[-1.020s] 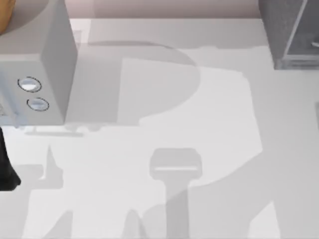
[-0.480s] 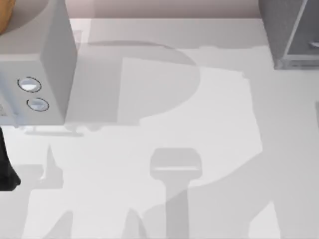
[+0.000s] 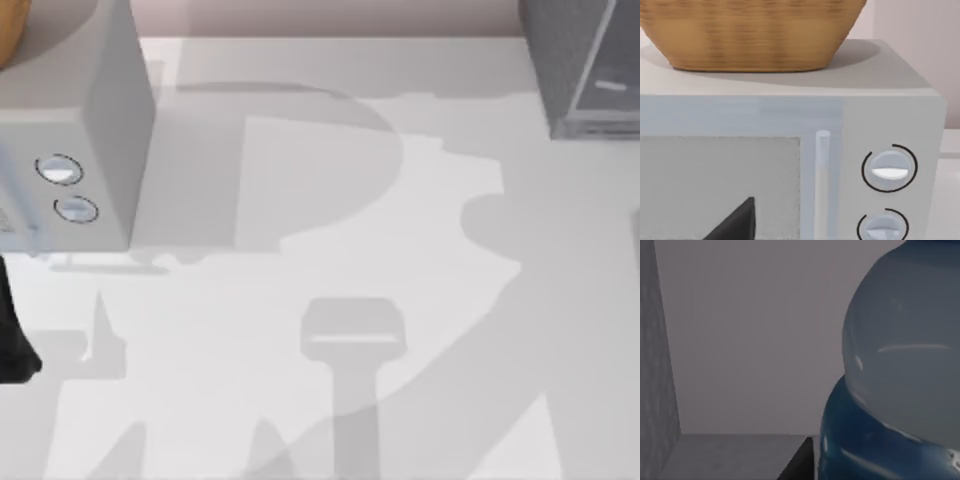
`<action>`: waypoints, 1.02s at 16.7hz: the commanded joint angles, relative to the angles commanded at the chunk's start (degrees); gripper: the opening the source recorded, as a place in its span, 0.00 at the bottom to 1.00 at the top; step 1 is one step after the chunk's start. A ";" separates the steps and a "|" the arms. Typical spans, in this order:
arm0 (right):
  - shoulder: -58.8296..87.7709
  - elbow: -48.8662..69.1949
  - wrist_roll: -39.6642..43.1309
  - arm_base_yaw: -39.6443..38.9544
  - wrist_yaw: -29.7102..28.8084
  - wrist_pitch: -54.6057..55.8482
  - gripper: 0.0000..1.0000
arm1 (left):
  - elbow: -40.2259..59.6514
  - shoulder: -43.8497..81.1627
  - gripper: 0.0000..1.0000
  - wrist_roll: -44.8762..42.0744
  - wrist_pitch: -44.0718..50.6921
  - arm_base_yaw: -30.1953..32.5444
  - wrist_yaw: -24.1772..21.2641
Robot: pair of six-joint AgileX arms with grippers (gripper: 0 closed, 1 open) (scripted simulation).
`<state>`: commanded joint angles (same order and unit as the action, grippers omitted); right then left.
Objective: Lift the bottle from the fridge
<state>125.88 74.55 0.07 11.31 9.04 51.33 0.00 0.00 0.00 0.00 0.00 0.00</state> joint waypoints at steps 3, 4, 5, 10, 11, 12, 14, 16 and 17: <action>0.20 -0.19 -0.09 0.00 0.02 0.09 0.00 | 0.00 0.00 1.00 0.00 0.00 0.00 0.00; 0.07 -0.34 -0.09 0.00 0.06 0.16 0.00 | 0.00 0.00 1.00 0.00 0.00 0.00 0.00; -0.55 -1.10 -0.09 0.03 0.20 0.51 0.00 | 0.00 0.00 1.00 0.00 0.00 0.00 0.00; -7.51 -12.90 -0.19 1.16 1.45 5.13 0.00 | 0.00 0.00 1.00 0.00 0.00 0.00 0.00; -9.25 -16.26 -0.21 1.49 1.74 6.29 0.00 | 0.00 0.00 1.00 0.00 0.00 0.00 0.00; -10.95 -19.47 -0.21 1.79 2.04 7.42 0.00 | 0.00 0.00 1.00 0.00 0.00 0.00 0.00; -13.90 -24.35 -0.21 2.33 2.58 9.48 0.00 | 0.00 0.00 1.00 0.00 0.00 0.00 0.00; -15.63 -26.79 -0.20 2.66 2.91 10.81 0.00 | 0.00 0.00 1.00 0.00 0.00 0.00 0.00; -15.85 -27.09 -0.20 2.71 2.96 11.00 0.00 | 0.00 0.00 1.00 0.00 0.00 0.00 0.00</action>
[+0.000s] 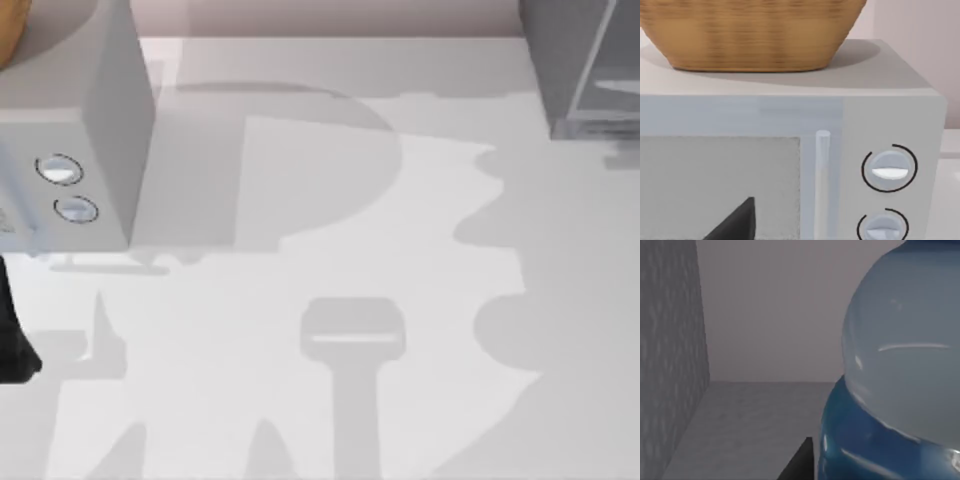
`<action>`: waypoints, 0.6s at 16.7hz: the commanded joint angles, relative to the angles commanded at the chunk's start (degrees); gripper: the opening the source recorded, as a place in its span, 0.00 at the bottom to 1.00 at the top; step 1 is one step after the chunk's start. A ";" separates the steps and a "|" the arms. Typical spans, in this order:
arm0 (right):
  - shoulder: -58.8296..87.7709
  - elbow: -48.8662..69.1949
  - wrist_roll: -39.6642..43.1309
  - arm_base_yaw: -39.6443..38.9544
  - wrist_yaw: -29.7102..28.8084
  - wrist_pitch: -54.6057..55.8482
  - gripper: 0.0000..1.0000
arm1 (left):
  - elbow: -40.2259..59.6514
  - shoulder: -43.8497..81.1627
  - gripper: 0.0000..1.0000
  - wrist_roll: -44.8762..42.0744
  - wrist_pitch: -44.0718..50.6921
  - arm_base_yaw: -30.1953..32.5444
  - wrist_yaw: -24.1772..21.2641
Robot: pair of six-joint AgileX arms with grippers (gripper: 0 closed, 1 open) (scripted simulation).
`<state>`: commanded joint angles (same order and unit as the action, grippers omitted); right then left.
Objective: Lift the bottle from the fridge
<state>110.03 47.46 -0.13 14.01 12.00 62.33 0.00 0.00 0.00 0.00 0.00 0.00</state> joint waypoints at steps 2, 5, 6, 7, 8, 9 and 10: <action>0.00 0.00 0.00 0.00 0.00 0.00 0.00 | 0.00 0.00 1.00 0.00 0.00 0.00 0.00; -0.19 -0.01 -0.09 -0.41 -0.08 -0.42 0.00 | 0.00 0.00 1.00 0.00 0.00 0.00 0.00; -1.29 -0.41 -0.06 -0.58 -0.19 -0.98 0.00 | 0.00 0.00 1.00 0.00 0.00 0.00 0.00; -2.93 -1.03 -0.03 -0.82 -0.37 -1.83 0.00 | 0.00 0.00 1.00 0.00 0.00 0.00 0.00; -5.08 -1.87 0.01 -1.13 -0.61 -2.98 0.00 | 0.00 0.00 1.00 0.00 0.00 0.00 0.00; -7.74 -2.95 0.05 -1.50 -0.92 -4.44 0.00 | 0.00 0.00 1.00 0.00 0.00 0.00 0.00; -10.93 -4.26 0.07 -1.93 -1.27 -6.20 0.00 | 0.00 0.00 1.00 0.00 0.00 0.00 0.00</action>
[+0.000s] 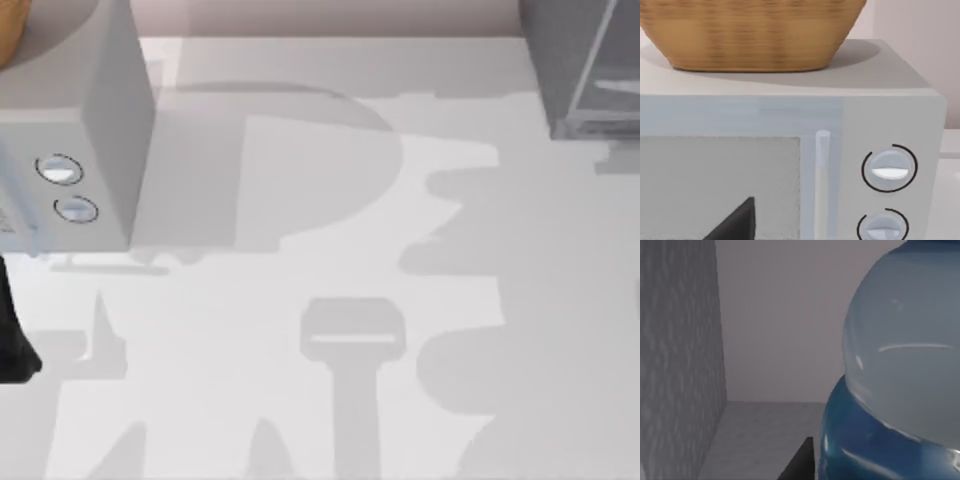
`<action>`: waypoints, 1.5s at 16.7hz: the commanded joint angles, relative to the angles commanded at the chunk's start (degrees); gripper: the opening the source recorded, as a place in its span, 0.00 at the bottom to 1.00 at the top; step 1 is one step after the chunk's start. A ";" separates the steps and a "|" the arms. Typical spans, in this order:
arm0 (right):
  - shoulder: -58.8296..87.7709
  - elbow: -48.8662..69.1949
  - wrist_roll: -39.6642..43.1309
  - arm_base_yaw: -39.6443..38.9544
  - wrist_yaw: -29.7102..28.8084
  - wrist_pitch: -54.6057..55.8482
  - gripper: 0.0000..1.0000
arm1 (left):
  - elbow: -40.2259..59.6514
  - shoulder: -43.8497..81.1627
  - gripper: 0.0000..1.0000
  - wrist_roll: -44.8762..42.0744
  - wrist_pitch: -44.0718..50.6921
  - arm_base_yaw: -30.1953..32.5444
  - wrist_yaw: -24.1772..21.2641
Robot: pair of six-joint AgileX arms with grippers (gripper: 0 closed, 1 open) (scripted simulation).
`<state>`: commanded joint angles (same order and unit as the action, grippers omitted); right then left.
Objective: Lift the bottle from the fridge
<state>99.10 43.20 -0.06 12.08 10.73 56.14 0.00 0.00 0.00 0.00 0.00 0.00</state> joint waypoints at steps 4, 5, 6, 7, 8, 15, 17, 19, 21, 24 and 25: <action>-17.70 -7.55 0.00 -2.16 -1.86 -9.83 0.00 | 0.00 0.00 1.00 0.00 0.00 0.00 0.00; -23.18 -9.89 -0.03 -2.78 -2.40 -12.83 0.00 | 0.00 0.00 1.00 0.00 0.00 0.00 0.00; -28.98 -12.37 -0.06 -3.43 -2.97 -16.00 0.00 | 0.00 0.00 1.00 0.00 0.00 0.00 0.00; -35.02 -14.94 -0.10 -4.09 -3.56 -19.28 0.00 | 0.00 0.00 1.00 0.00 0.00 0.00 0.00; -41.21 -17.58 -0.14 -4.76 -4.16 -22.65 0.00 | 0.00 0.00 1.00 0.00 0.00 0.00 0.00; -81.44 -35.15 -0.22 -9.44 -8.43 -45.29 0.00 | 0.00 0.00 1.00 0.00 0.00 0.00 0.00; -89.46 -38.77 -0.14 -10.56 -9.40 -50.09 0.00 | 0.00 0.00 1.00 0.00 0.00 0.00 0.00; -95.10 -41.35 -0.04 -11.42 -10.15 -53.59 0.00 | 0.00 0.00 1.00 0.00 0.00 0.00 0.00; -98.31 -42.83 0.03 -11.94 -10.62 -55.63 0.00 | 0.00 0.00 1.00 0.00 0.00 0.00 0.00; -99.10 -43.20 0.06 -12.08 -10.73 -56.14 0.00 | 0.00 0.00 1.00 0.00 0.00 0.00 0.00; -99.10 -43.20 0.06 -12.08 -10.73 -56.14 0.00 | 0.00 0.00 1.00 0.00 0.00 0.00 0.00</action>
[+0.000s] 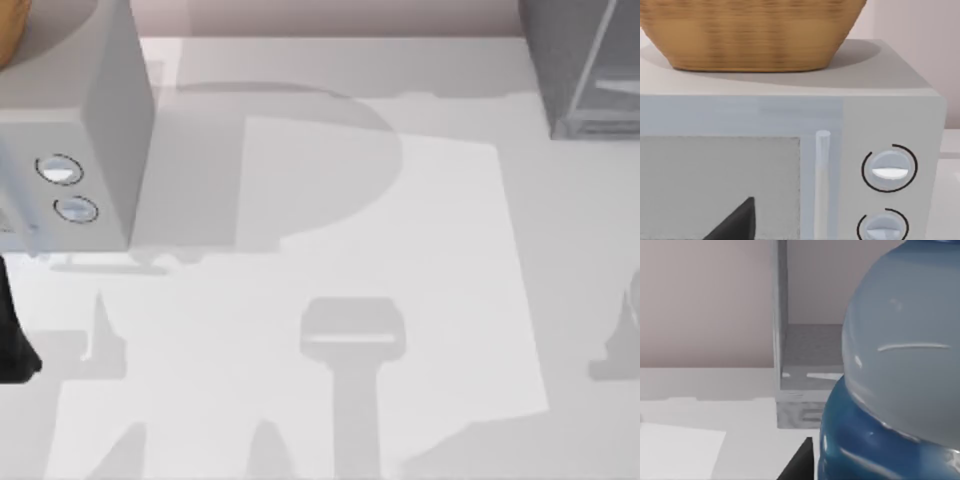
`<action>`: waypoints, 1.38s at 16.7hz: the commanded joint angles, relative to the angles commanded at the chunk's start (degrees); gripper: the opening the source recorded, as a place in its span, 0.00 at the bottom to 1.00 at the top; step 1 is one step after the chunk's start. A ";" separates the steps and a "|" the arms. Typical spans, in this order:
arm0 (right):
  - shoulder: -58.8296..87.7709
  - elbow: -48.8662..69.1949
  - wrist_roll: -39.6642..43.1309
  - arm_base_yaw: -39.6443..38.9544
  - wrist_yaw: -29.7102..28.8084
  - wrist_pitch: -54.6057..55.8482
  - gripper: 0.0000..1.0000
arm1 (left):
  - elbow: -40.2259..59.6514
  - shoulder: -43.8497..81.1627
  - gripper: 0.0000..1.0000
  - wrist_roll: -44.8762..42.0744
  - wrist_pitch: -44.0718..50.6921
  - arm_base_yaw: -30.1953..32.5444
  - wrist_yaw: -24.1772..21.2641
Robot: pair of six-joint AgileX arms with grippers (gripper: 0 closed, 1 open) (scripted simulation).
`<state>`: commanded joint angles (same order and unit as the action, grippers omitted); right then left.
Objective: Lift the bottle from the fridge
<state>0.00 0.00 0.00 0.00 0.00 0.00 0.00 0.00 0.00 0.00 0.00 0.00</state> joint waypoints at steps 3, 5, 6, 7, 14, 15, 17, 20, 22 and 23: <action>0.24 0.11 -0.11 0.17 0.08 0.09 0.00 | 0.00 0.00 1.00 0.00 0.00 0.00 0.00; 1.68 0.94 0.09 -0.79 -0.73 1.73 0.00 | 0.00 0.00 1.00 0.00 0.00 0.00 0.00; 3.17 1.73 0.27 -1.73 -1.56 3.32 0.00 | 0.00 0.00 1.00 0.00 0.00 0.00 0.00; 5.17 2.72 0.49 -2.96 -2.65 5.32 0.00 | 0.00 0.00 1.00 0.00 0.00 0.00 0.00; 32.44 11.46 1.65 -17.27 -16.09 25.20 0.00 | 0.00 0.00 1.00 0.00 0.00 0.00 0.00; 37.82 12.74 1.66 -19.86 -18.62 28.40 0.00 | 0.00 0.00 1.00 0.00 0.00 0.00 0.00; 49.17 15.34 1.57 -25.22 -23.94 34.88 0.00 | 0.00 0.00 1.00 0.00 0.00 0.00 0.00; 66.60 19.56 1.18 -33.32 -32.24 44.62 0.00 | 0.00 0.00 1.00 0.00 0.00 0.00 0.00; 77.76 22.67 0.84 -38.50 -37.72 50.99 0.00 | 0.00 0.00 1.00 0.00 0.00 0.00 0.00; 83.03 24.32 0.68 -40.96 -40.37 54.11 0.00 | 0.00 0.00 1.00 0.00 0.00 0.00 0.00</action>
<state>83.03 24.32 0.68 -40.96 -40.36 54.11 0.00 0.00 0.00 0.00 0.00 0.00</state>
